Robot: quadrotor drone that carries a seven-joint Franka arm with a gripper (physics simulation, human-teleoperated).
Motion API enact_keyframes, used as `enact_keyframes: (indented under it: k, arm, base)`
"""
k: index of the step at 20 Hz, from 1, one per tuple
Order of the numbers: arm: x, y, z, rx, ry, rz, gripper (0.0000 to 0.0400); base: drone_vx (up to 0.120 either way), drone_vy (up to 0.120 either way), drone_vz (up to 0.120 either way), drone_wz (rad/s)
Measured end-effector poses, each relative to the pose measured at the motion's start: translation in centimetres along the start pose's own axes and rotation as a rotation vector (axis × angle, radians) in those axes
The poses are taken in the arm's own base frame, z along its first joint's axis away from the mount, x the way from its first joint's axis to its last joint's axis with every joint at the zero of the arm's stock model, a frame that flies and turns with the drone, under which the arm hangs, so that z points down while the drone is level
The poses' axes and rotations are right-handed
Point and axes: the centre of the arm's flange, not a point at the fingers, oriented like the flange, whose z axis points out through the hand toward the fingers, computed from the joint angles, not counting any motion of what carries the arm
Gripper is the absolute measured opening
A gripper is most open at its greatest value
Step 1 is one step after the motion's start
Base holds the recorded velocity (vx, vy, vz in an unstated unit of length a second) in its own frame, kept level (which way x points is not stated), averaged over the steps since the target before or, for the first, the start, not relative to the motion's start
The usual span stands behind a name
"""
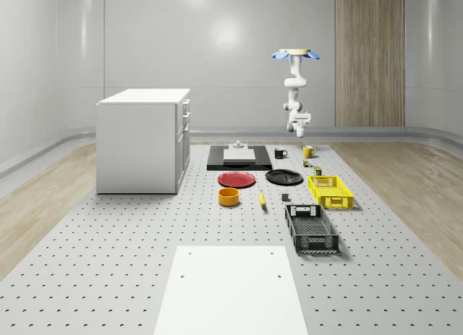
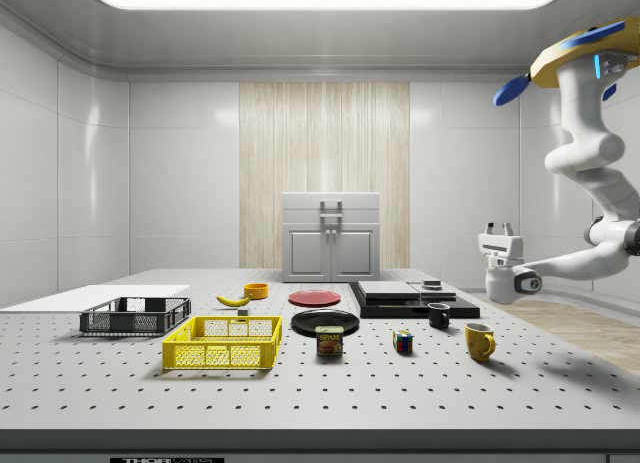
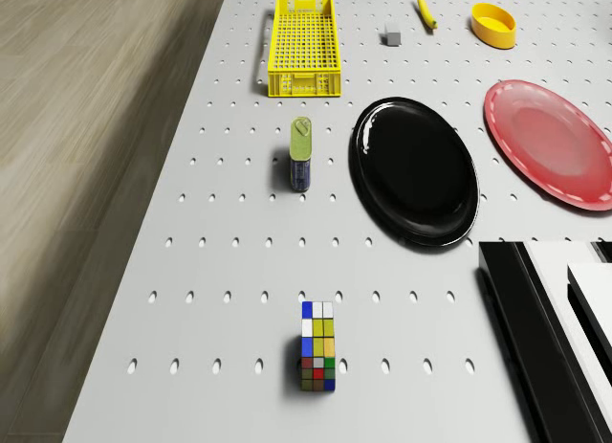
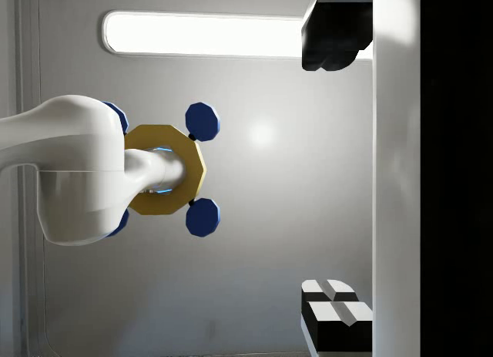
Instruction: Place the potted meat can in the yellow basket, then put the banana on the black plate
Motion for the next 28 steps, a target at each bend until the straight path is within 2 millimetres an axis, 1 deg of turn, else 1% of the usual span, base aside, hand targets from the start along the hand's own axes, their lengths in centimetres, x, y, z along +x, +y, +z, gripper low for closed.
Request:
enact_keyframes:
  k: [8,13,17,20,22,24,26,28]
  arm:
    - [-0.4,-0.3,0.0,-0.030,0.039,-0.001,0.0400]
    - [-1.0,-0.9,0.1,-0.090,0.104,-0.002,0.0400]
    - [-2.1,-1.9,0.4,-0.192,0.210,-0.004,0.0400]
    - [-3.3,-3.1,1.1,-0.328,0.348,-0.007,0.0400]
    - [-4.5,-4.2,2.2,-0.459,0.480,-0.010,0.0400]
    - [-5.7,-5.4,3.9,-0.632,0.653,-0.013,0.0400]
    - [-6.7,-6.4,6.5,-0.844,0.864,-0.018,0.0400]
    - [-7.2,-6.8,9.8,-1.086,1.103,-0.022,0.0400]
  base:
    - [0.120,0.000,0.000,0.000]
    - [0.120,0.000,0.000,0.000]
    - [0.120,0.000,0.000,0.000]
    - [0.120,0.000,0.000,0.000]
    - [0.120,0.000,0.000,0.000]
    - [0.120,0.000,0.000,0.000]
    - [0.120,0.000,-0.120,0.000]
    - [0.120,0.000,-0.120,0.000]
